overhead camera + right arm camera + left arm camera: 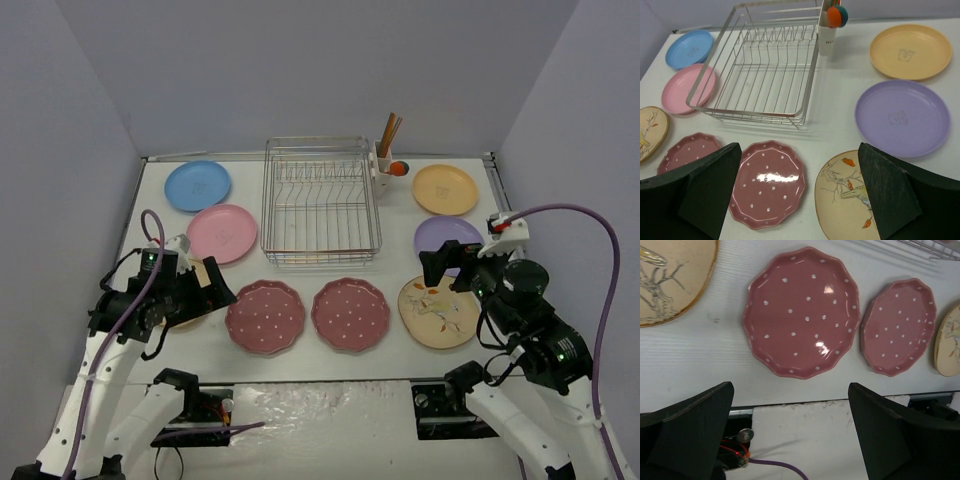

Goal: Load the plates into the dish rack

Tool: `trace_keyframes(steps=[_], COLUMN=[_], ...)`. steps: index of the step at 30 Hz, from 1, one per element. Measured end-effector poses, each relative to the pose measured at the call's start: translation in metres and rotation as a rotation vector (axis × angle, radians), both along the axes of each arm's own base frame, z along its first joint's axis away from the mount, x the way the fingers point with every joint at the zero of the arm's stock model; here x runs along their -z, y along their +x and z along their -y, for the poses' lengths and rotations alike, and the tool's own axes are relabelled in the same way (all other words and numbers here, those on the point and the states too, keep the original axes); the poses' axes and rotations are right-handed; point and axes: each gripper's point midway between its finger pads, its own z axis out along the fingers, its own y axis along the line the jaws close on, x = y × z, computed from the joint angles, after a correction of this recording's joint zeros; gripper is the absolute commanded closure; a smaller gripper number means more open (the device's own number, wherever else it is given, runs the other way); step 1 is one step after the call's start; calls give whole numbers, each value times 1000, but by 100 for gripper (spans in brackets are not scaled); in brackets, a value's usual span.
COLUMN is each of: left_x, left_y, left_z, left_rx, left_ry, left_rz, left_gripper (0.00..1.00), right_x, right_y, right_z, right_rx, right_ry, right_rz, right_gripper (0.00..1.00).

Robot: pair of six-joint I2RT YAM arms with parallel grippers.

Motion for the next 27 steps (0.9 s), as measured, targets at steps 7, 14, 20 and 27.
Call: trace_keyframes(steps=[7,14,20,27], left_x=[7,49,115,132], left_y=[13,16,9,11], left_z=[63,158,218,237], left_rx=[76,168,196,161], left_ry=[-52,32,151,133], left_rz=[1,-21,-103,-113], left_gripper=[3,13,29,42], right_x=[39,69,93,105], right_y=[15,24,25,15], right_z=[-13,-20,-22,-23], right_rx=[8,38,52,44], right_ry=[16,38,44,73], right_rz=[-150,-263,-328,-348], right_gripper=[0,0,0,0])
